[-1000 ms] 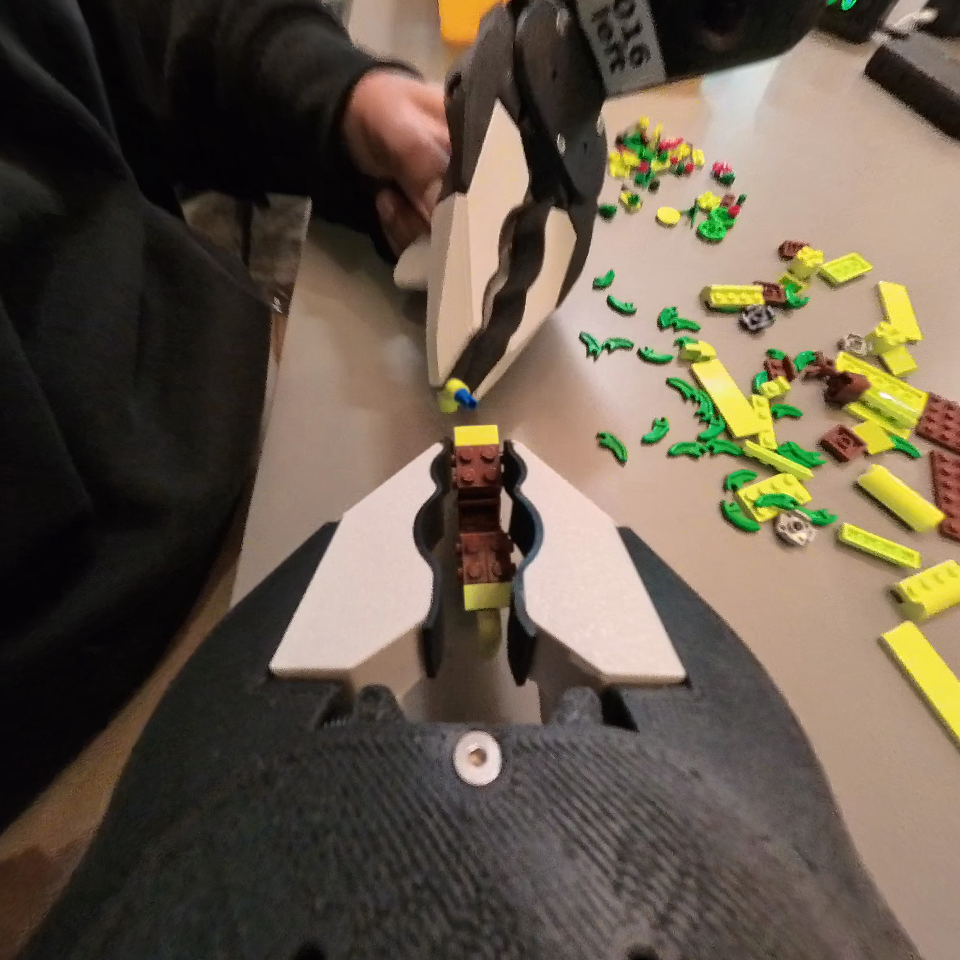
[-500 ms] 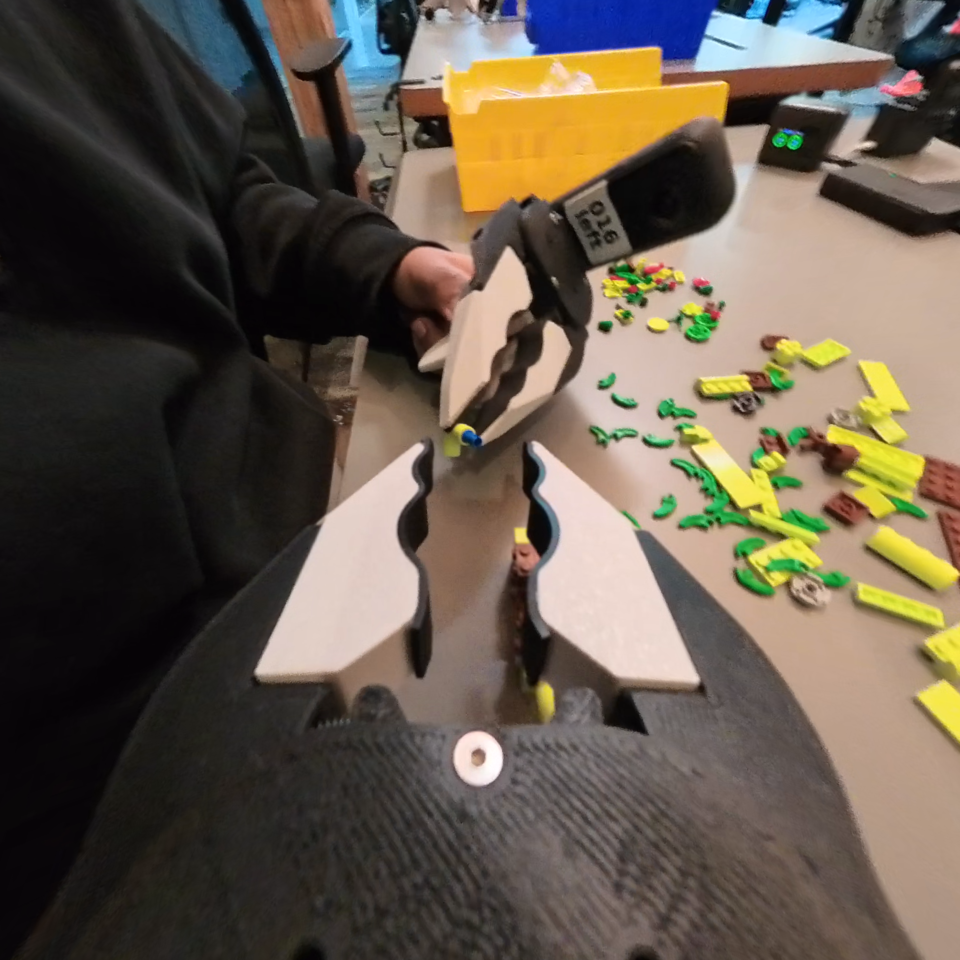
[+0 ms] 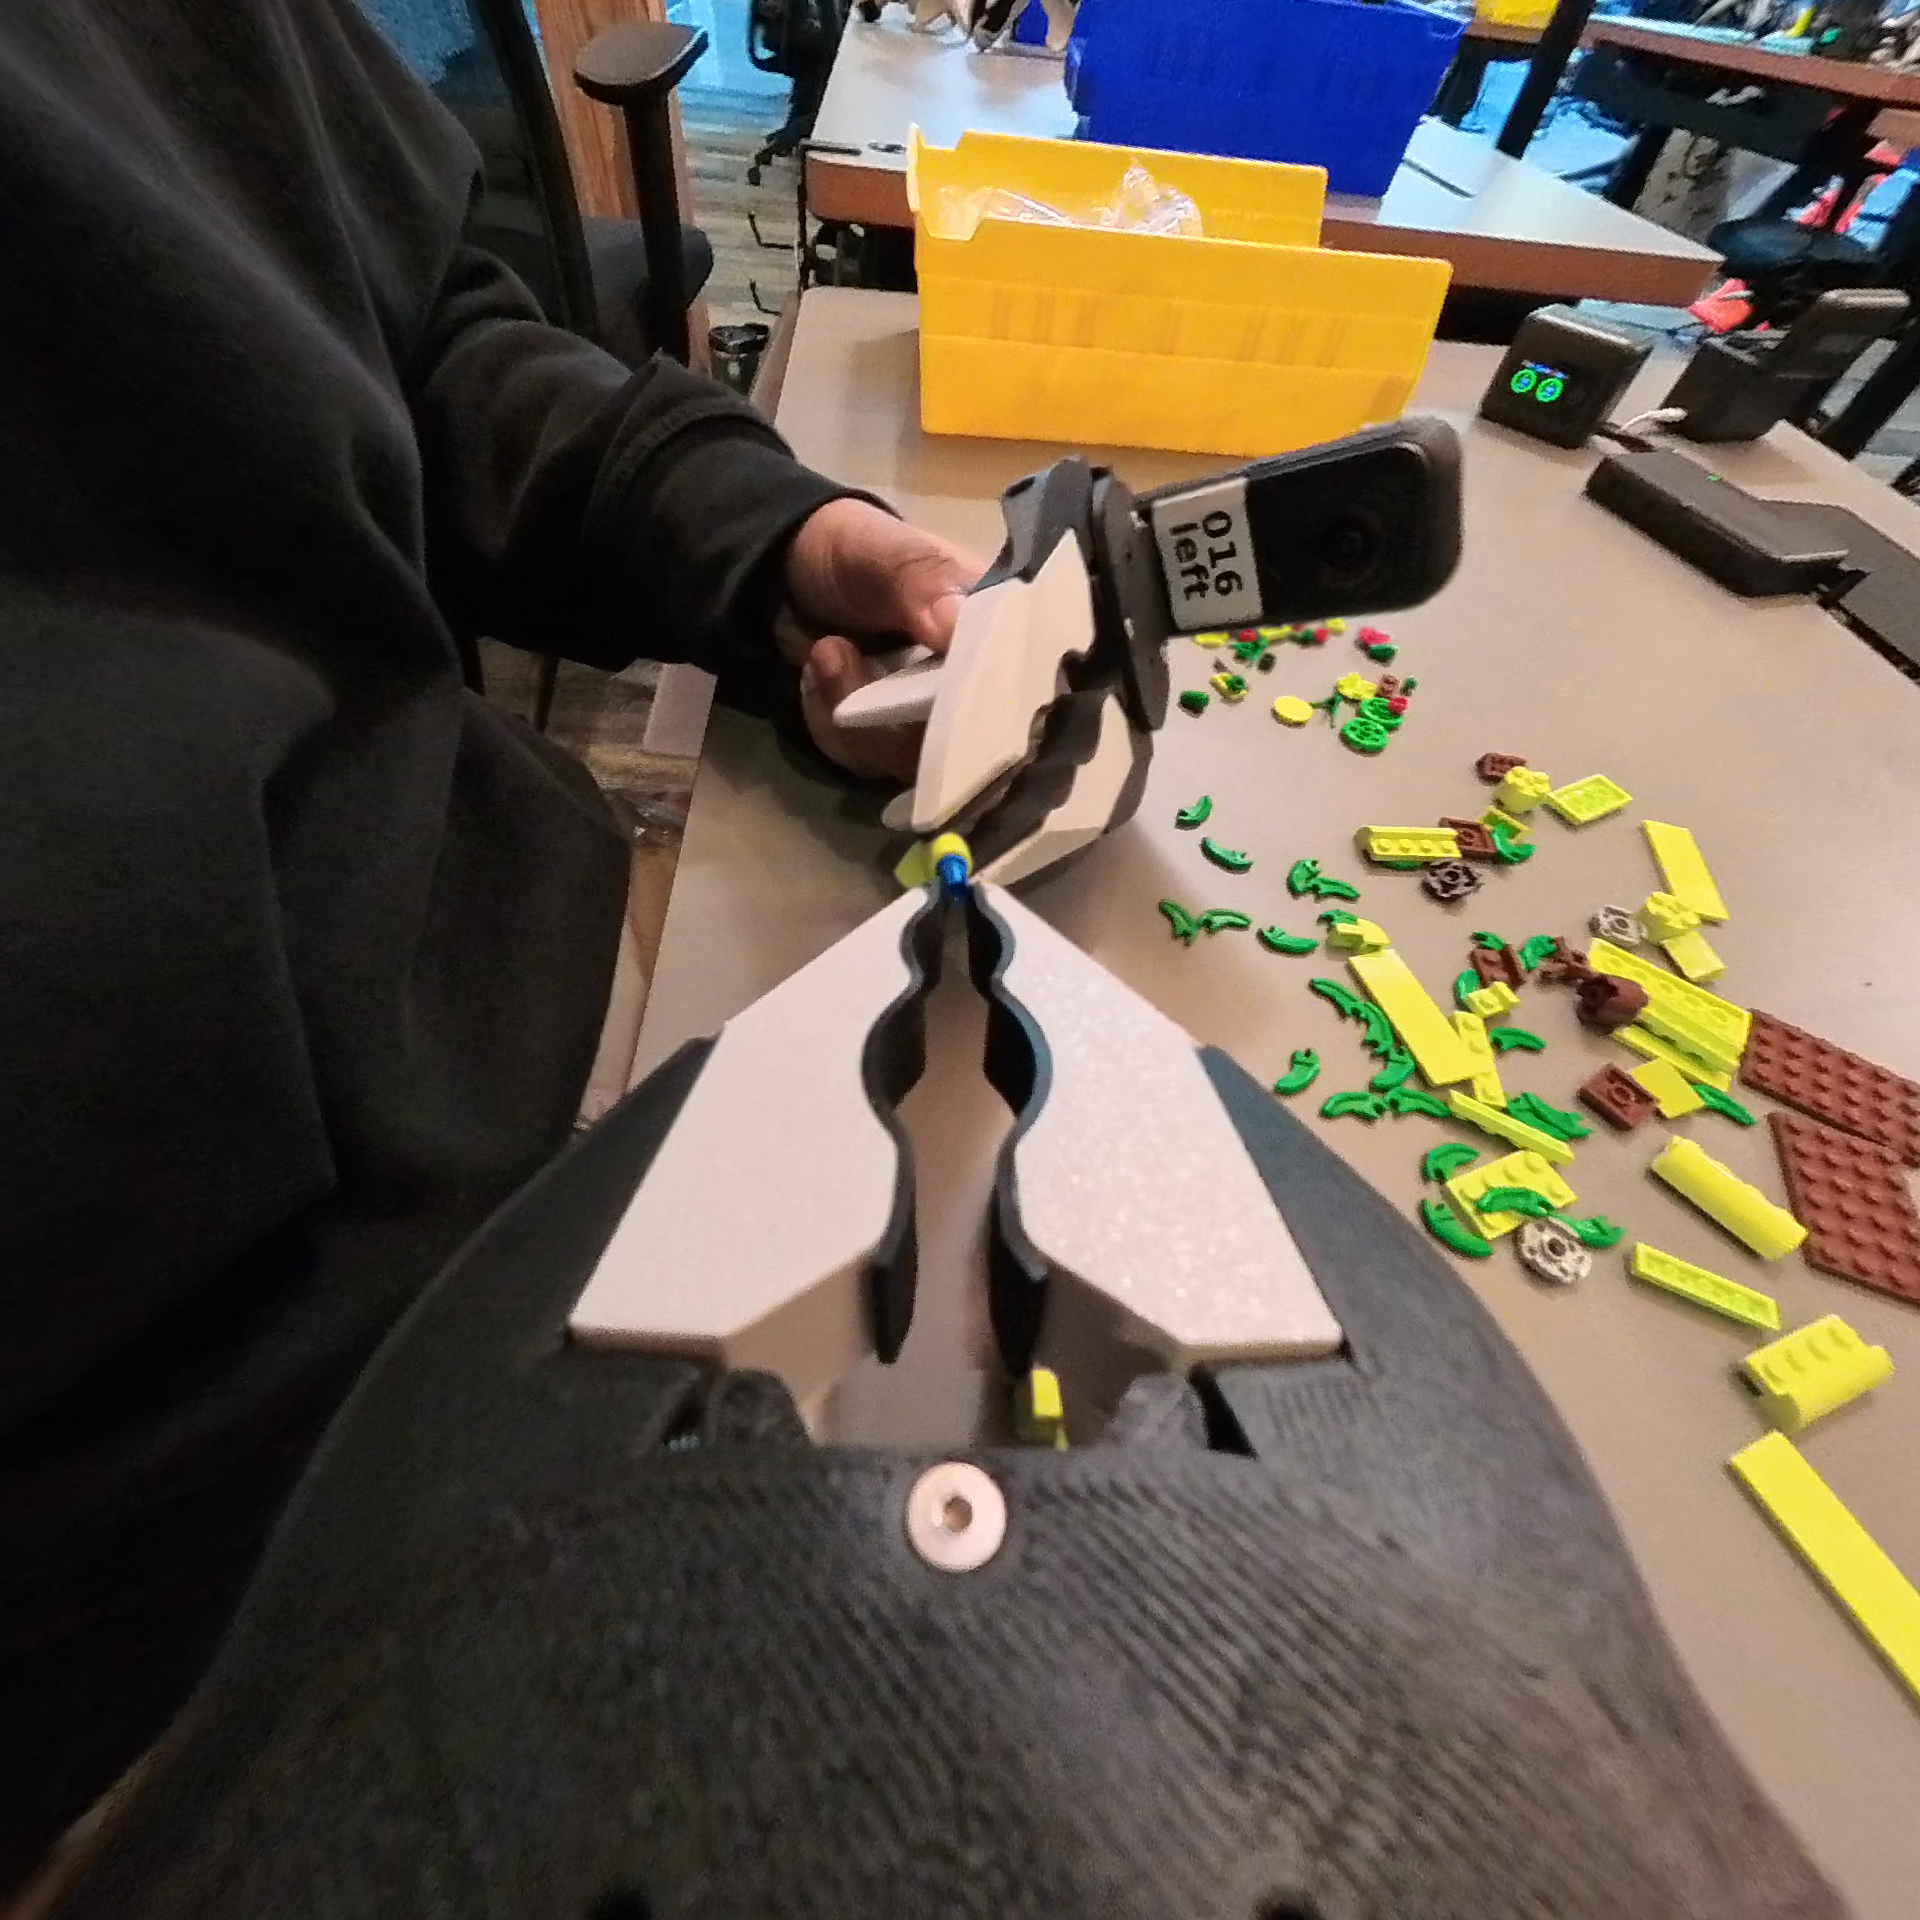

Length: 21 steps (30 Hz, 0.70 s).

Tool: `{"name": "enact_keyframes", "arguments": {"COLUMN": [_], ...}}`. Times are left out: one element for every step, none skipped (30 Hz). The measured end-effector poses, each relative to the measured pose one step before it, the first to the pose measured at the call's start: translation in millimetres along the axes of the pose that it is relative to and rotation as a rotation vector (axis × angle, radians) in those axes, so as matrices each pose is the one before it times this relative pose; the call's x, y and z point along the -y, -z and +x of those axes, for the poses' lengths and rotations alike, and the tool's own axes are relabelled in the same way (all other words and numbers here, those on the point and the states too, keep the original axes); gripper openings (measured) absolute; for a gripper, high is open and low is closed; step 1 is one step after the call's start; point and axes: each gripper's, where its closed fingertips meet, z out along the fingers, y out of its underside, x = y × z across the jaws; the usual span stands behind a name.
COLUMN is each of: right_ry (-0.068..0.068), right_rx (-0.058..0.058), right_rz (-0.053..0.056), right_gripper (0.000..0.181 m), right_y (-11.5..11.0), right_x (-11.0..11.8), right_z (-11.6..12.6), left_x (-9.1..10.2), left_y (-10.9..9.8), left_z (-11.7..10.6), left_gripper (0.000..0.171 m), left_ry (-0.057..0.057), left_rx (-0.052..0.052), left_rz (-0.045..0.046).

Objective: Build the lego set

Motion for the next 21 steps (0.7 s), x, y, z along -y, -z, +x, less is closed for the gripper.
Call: {"name": "enact_keyframes", "arguments": {"right_ry": [-0.0090,-0.0072,-0.0074,-0.0083,-0.0062,-0.0068,-0.0102,-0.0107,-0.0105,-0.0111,-0.0092,-0.0070,-0.0041,-0.0004,0.0027,0.0034,0.0038,0.0049,0.0058,0.0061,0.0066], "right_rx": [-0.0088,-0.0050,-0.0088,-0.0117,-0.0087,-0.0103,-0.0092,-0.0037,-0.0057,-0.0089,-0.0033,-0.0056,-0.0097,-0.0097,-0.0149,-0.0163,-0.0096,-0.0090,-0.0102,-0.0074,-0.0068], "right_rz": [0.0024,0.0032,0.0024,-0.0012,-0.0009,0.0001,-0.0014,0.0011,0.0055,0.0046,0.0035,0.0045,0.0020,-0.0005,-0.0011,-0.0030,-0.0019,0.0029,0.0015,-0.0047,-0.0061], "right_gripper": [0.001,0.001,0.001,0.001,0.001,0.001,0.001,0.001,0.001,0.001,0.001,0.001,0.001,0.001,0.001,0.001,0.001,0.001,0.001,0.001,0.001], "right_y": [0.55,0.47,0.27,0.16,0.18,0.43,0.60,0.64,0.69,0.68,0.50,0.29,-0.07,-0.42,-0.58,-0.78,-0.75,-0.35,-0.13,-0.24,-0.25], "right_x": [-0.25,-0.29,-0.61,-1.30,-1.27,-1.15,-1.20,-0.60,0.23,0.36,0.41,0.62,0.56,0.18,0.09,-0.06,0.30,1.17,0.86,-0.14,-0.28], "right_z": [1.84,0.98,1.38,1.76,1.43,1.70,1.98,1.19,1.47,1.90,1.15,1.02,1.43,1.03,1.40,1.31,-0.10,-0.49,-0.39,-0.70,-0.60], "left_x": [1.79,0.37,0.91,1.92,1.47,1.31,2.18,2.56,2.17,1.06,0.69,0.78,1.09,0.72,0.64,0.26,0.52,0.86,0.50,-0.36,-1.13], "left_y": [0.23,-0.42,-0.07,0.69,0.79,0.96,1.06,1.15,0.83,0.40,0.04,-0.34,-0.46,-0.47,-0.40,-0.69,-0.54,-0.17,-0.05,-0.26,-0.69], "left_z": [-0.90,-0.47,-0.80,-2.05,-2.41,-1.97,-1.14,-0.33,-0.05,-0.66,-0.13,0.44,0.19,-0.34,-0.34,0.26,1.10,-0.15,-0.67,-0.47,-0.29], "left_gripper": [0.007,0.007,0.007,0.007,0.007,0.010,0.015,0.018,0.024,0.024,0.024,0.024,0.024,0.020,0.018,0.015,0.013,0.011,0.008,0.007,0.006], "left_ry": [-0.0068,-0.0043,-0.0093,-0.0143,-0.0168,-0.0165,-0.0211,-0.0299,-0.0411,-0.0450,-0.0458,-0.0469,-0.0444,-0.0407,-0.0336,-0.0236,-0.0184,-0.0177,-0.0172,-0.0141,-0.0081], "left_rx": [0.0103,0.0068,0.0097,0.0200,0.0226,0.0211,0.0170,0.0141,0.0171,0.0255,0.0262,0.0242,0.0270,0.0279,0.0250,0.0159,0.0083,0.0145,0.0157,0.0115,0.0071], "left_rz": [0.01241,0.00161,0.00489,0.01263,0.00921,0.00664,0.01180,0.01438,0.01053,0.00342,-0.00084,0.00000,0.00286,0.00179,0.00261,0.00040,0.00205,0.00625,0.00218,-0.00381,-0.00857]}}
